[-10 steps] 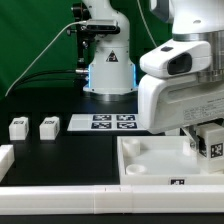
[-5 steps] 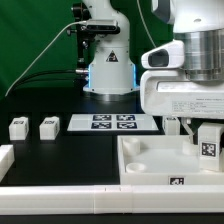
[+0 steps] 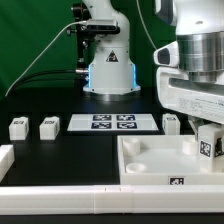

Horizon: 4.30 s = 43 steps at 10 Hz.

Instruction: Assemble one leg

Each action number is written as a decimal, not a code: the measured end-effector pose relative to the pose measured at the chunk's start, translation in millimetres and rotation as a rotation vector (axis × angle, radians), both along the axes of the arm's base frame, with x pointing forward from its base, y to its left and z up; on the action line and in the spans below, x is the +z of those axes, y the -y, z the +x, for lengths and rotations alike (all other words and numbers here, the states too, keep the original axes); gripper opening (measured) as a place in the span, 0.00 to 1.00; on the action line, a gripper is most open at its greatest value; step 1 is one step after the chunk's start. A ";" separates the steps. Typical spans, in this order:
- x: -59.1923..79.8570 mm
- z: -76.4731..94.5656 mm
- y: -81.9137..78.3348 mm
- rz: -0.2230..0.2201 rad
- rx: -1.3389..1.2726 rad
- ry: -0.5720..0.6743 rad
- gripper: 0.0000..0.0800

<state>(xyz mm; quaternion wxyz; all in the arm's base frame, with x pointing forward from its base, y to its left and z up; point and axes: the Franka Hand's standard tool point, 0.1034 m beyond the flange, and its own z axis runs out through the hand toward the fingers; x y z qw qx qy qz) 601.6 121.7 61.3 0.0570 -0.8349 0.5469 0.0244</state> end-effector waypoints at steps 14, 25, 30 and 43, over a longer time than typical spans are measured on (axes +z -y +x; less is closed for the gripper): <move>-1.9 -1.4 -1.8 -0.021 0.745 0.086 0.81; -3.8 -0.5 7.8 -0.060 1.488 0.151 0.47; -4.1 -0.6 7.9 -0.059 1.440 0.146 0.36; -7.4 -5.2 -5.0 0.007 -0.236 -0.013 0.35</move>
Offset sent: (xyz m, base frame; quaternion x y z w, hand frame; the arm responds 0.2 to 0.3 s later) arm 0.0005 0.0004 0.0011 -0.0126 0.0050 -0.0106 0.9999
